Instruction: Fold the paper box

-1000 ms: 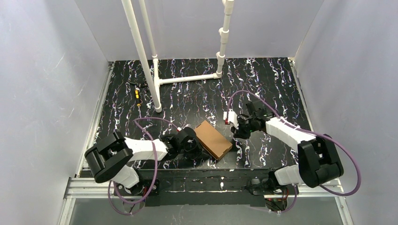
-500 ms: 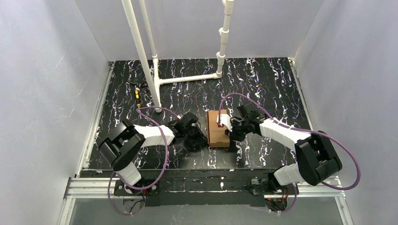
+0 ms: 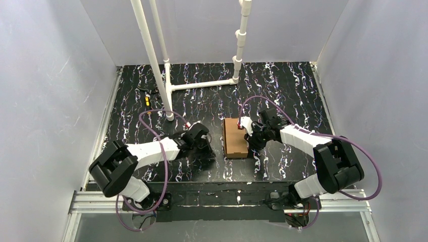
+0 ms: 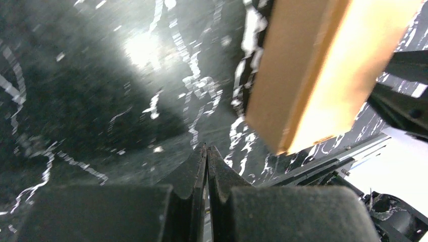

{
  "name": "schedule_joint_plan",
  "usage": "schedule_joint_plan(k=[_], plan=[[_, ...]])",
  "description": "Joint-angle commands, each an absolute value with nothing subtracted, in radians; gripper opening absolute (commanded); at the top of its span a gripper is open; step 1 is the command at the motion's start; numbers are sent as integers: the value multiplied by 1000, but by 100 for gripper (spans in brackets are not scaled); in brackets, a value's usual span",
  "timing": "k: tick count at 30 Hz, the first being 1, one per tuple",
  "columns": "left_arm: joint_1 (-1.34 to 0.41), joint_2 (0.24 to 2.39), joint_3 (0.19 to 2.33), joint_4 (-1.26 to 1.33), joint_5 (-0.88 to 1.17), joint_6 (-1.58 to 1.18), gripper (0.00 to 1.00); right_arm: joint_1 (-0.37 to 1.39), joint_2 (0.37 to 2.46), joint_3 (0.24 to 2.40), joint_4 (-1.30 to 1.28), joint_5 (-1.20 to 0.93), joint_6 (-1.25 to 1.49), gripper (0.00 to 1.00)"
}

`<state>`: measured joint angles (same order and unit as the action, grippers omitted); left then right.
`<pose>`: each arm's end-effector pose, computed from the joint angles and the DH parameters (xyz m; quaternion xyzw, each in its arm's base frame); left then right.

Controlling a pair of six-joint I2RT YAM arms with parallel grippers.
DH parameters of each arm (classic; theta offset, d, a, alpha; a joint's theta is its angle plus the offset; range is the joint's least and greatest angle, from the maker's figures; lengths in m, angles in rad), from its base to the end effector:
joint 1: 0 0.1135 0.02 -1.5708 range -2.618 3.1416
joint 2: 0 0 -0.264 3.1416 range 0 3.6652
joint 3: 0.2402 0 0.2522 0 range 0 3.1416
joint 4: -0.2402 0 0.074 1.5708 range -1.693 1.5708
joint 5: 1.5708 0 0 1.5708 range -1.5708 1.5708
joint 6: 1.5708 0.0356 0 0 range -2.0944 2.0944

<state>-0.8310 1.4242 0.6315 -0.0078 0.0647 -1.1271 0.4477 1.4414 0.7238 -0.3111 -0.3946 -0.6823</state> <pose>0.1819 -0.2027 0.1637 -0.1246 0.9179 -0.3284 0.1846 0.2330 0.1271 0.1679 -0.5502 0.7699 0.1568 0.2828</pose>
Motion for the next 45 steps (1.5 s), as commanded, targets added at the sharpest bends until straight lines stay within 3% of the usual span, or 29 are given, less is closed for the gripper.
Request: schedule_joint_plan(k=[1,4,7,9,14,16,20,27,31,37,40,45], plan=[[-854,1493,804,-190,-29,-1027,0,448,1440,756,-319,-415,-670,33],[-874,1593,897,-181,-1,-1043,0,454,1446,758,-318,-443,-656,32],[-980,1822,1151,-169,63,-1085,0,509,1466,763,-295,-505,-594,31],[-979,1794,1147,-198,18,-1085,0,509,1464,762,-285,-485,-579,31],[-928,1531,929,-255,-95,-1080,0,459,1442,773,-265,-434,-551,37],[-809,1421,764,-105,12,-1051,1,411,1429,785,-273,-463,-541,41],[-699,1377,687,58,89,-949,11,362,1437,810,-254,-467,-517,45],[-644,1608,966,-166,-27,-833,9,352,1614,975,-176,-345,-347,45],[-644,1768,1127,-259,-66,-863,2,380,1707,1046,-131,-242,-243,43],[-653,2014,1415,-368,57,-864,0,531,1787,1079,-99,-187,-180,42],[-674,2027,1455,-369,61,-846,0,555,1771,1068,-92,-172,-183,44],[-673,1942,1369,-390,-37,-825,0,428,1713,1033,-92,-183,-162,46]])
